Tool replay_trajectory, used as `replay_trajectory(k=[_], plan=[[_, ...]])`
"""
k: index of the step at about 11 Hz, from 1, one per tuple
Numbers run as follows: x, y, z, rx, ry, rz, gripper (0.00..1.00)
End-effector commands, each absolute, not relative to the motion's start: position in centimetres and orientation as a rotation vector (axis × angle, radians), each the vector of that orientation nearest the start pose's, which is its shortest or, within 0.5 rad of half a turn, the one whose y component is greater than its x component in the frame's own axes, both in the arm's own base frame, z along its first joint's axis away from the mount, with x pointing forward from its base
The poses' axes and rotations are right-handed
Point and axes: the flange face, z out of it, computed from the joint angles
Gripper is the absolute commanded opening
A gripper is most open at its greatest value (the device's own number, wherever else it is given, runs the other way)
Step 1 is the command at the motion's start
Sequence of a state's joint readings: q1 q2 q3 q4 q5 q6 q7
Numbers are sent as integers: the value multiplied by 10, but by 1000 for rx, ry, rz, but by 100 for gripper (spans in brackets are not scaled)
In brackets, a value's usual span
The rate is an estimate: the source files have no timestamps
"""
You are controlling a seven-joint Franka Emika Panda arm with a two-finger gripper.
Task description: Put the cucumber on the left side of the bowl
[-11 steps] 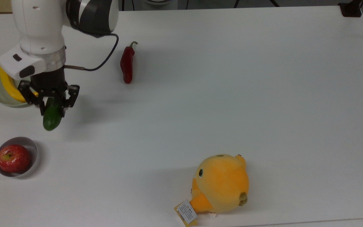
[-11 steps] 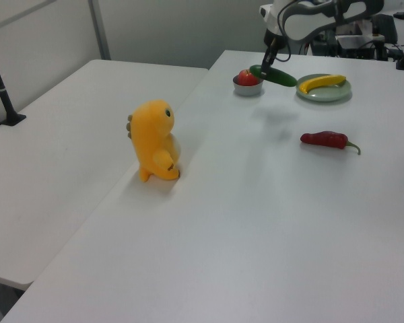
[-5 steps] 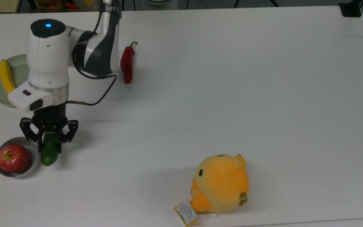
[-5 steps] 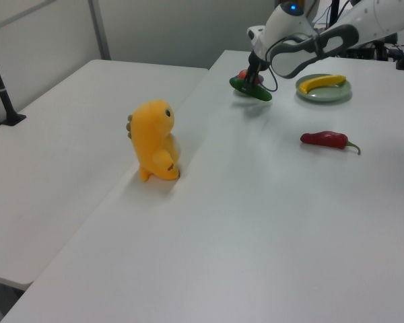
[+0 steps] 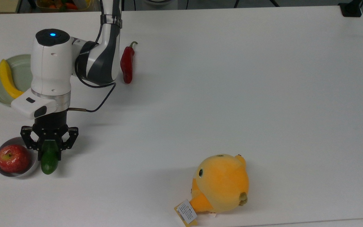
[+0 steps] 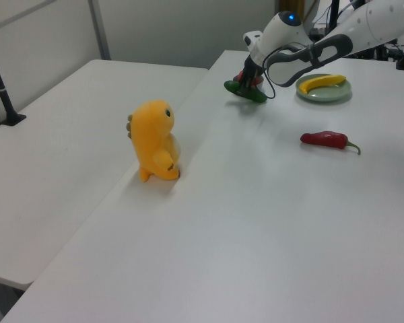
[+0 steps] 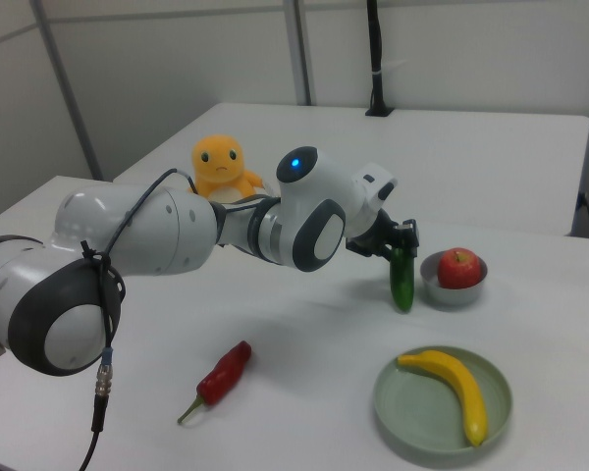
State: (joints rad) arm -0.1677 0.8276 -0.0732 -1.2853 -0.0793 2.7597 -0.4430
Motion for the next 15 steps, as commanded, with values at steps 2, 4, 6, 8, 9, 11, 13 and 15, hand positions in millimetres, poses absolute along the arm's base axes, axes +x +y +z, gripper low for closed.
replay_trajectory(k=[2, 4, 6, 8, 9, 11, 13, 15], plan=[[780, -170, 328, -3255, -564, -1048, 46], [780, -168, 327, -3255, -566, -1046, 53], [779, -168, 329, -3253, -556, -1047, 65], [779, -168, 336, -3253, -559, -1059, 72], [778, -169, 343, -3251, -551, -1075, 73], [773, -166, 367, -3243, -543, -1105, 77], [761, -157, 412, -3223, -526, -1158, 100], [740, -141, 455, -3194, -450, -1201, 100]])
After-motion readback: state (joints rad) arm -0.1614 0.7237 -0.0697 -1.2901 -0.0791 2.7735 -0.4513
